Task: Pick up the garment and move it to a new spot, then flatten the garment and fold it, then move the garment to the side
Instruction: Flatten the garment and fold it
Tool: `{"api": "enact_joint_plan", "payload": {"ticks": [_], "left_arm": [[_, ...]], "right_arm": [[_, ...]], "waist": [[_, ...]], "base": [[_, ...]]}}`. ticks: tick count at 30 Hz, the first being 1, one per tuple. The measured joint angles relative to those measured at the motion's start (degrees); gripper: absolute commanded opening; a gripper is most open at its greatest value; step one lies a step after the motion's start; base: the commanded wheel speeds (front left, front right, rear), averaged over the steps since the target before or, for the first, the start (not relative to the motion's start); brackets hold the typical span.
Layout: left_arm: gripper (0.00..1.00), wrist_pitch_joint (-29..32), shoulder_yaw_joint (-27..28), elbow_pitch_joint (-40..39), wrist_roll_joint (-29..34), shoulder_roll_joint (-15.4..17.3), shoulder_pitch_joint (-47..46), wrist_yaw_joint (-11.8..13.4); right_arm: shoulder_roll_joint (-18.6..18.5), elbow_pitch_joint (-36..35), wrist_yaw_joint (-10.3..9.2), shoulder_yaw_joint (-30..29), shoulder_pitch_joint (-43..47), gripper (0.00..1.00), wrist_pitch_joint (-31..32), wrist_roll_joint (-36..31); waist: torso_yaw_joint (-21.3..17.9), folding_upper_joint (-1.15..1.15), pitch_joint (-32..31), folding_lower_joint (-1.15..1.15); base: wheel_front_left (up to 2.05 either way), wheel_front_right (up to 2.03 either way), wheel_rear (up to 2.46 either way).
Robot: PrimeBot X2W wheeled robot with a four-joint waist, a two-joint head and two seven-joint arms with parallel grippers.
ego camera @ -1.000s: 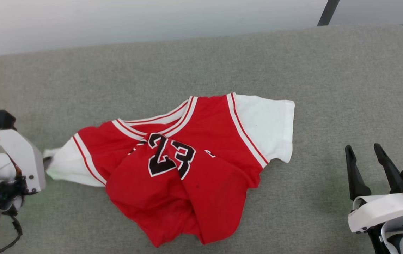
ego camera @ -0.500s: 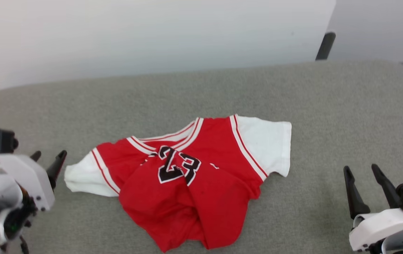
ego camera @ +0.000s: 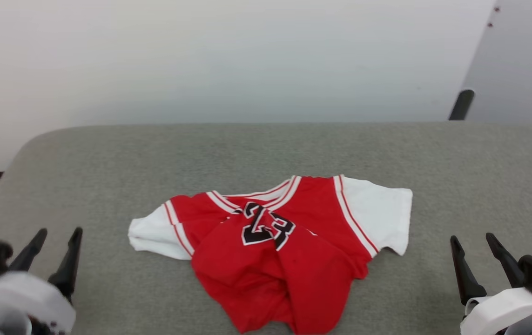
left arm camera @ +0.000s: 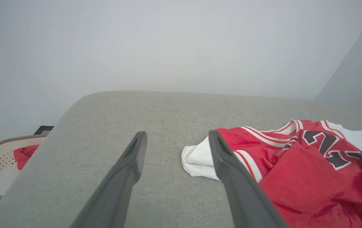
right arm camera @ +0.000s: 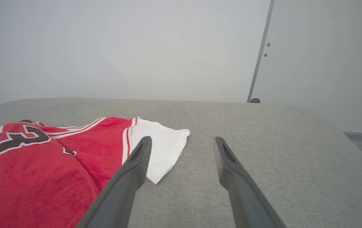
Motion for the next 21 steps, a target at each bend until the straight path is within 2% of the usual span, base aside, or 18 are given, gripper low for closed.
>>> {"api": "enact_joint_plan", "payload": {"ticks": [6,12,17,21], "left_arm": [[1.00,-7.6,2.1,-1.7,2.3,-1.0,5.7,0.9],[1.00,-9.2,6.9,-2.9,5.3,-4.2,9.1,1.2],[1.00,-9.3,14.0,-4.8,10.8,-9.8,12.6,0.2],[1.00,-9.3,18.1,-5.6,15.0,-14.5,14.0,-2.3]], "right_arm": [[0.0,-0.3,0.00,-0.2,1.0,1.00,0.5,0.2],[-1.0,0.3,0.00,0.0,1.0,1.00,2.2,1.1],[-3.1,1.6,0.00,0.1,-1.0,1.00,5.6,2.4],[-5.6,3.7,0.00,-0.1,-3.5,1.00,9.7,4.0]], "waist": [[2.7,0.00,-0.9,0.00],[5.5,0.00,-1.1,0.00],[7.3,0.00,-0.6,0.00],[8.6,0.00,0.0,0.00]], "base": [[0.00,0.00,0.00],[0.00,0.00,0.00],[0.00,0.00,0.00],[0.00,0.00,0.00]]}}
